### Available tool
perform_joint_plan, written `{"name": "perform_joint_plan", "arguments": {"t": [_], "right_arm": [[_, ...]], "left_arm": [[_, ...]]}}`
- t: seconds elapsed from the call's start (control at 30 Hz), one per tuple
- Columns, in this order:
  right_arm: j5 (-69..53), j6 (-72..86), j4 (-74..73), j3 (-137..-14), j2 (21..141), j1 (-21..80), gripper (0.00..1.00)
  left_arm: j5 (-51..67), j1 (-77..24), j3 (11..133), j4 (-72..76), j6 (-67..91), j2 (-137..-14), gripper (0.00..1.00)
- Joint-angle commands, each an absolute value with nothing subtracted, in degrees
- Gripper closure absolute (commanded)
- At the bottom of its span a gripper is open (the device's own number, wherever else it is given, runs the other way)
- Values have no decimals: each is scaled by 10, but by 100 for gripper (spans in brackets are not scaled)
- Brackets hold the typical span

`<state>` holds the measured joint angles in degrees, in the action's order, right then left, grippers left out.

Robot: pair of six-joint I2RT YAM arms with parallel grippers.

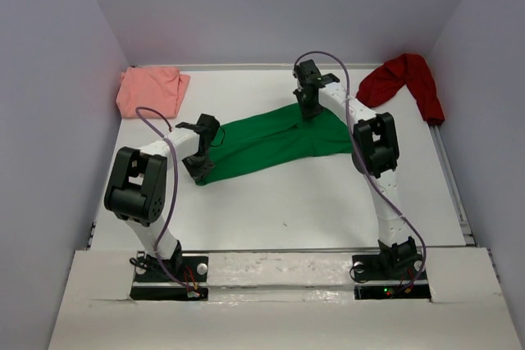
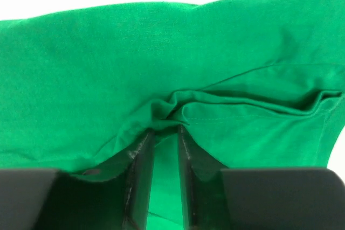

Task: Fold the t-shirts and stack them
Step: Fold the tshirt

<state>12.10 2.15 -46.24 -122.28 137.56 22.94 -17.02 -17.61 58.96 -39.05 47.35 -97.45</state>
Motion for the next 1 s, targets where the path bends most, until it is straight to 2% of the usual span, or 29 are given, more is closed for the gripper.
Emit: {"name": "perform_joint_plan", "arguments": {"t": [0.0, 0.1, 0.13, 0.23, 0.27, 0.33, 0.4, 0.47, 0.67, 0.73, 0.83, 0.87, 0.9, 0.93, 0.97], "right_arm": [[95, 14, -465, -1251, 1377, 232, 60], [96, 13, -449, -1231, 1359, 232, 50], [96, 10, -447, -1224, 1355, 232, 47], [102, -6, -446, -1223, 1352, 232, 46], [101, -16, -446, -1223, 1352, 232, 46], [98, -18, -446, -1225, 1353, 232, 46], [89, -18, -442, -1223, 1352, 232, 46], [81, -18, -436, -1215, 1347, 232, 46], [83, -8, -432, -1196, 1319, 232, 47], [92, -2, -432, -1179, 1296, 232, 47], [119, 25, -437, -1156, 1267, 232, 48], [125, 25, -437, -1149, 1259, 232, 48], [133, 28, -439, -1142, 1252, 232, 48], [142, 32, -439, -1137, 1239, 232, 51], [151, 34, -442, -1134, 1235, 232, 53]], "left_arm": [[-211, -178, 589, -439, 481, -951, 85], [-228, -179, 595, -451, 481, -945, 85], [-229, -180, 598, -453, 479, -942, 74], [-242, -188, 607, -476, 494, -933, 62], [-247, -190, 610, -482, 499, -931, 48], [-251, -193, 623, -506, 511, -930, 31], [-267, -198, 632, -531, 521, -926, 29], [-284, -206, 644, -559, 539, -914, 12], [-351, -252, 702, -626, 592, -881, 12], [-355, -261, 716, -607, 566, -868, 17], [-330, -265, 714, -529, 474, -851, 32], [-302, -264, 710, -504, 443, -848, 58], [-289, -263, 705, -458, 420, -846, 73], [-273, -263, 692, -433, 382, -843, 96], [-243, -261, 688, -414, 368, -845, 100]]}}
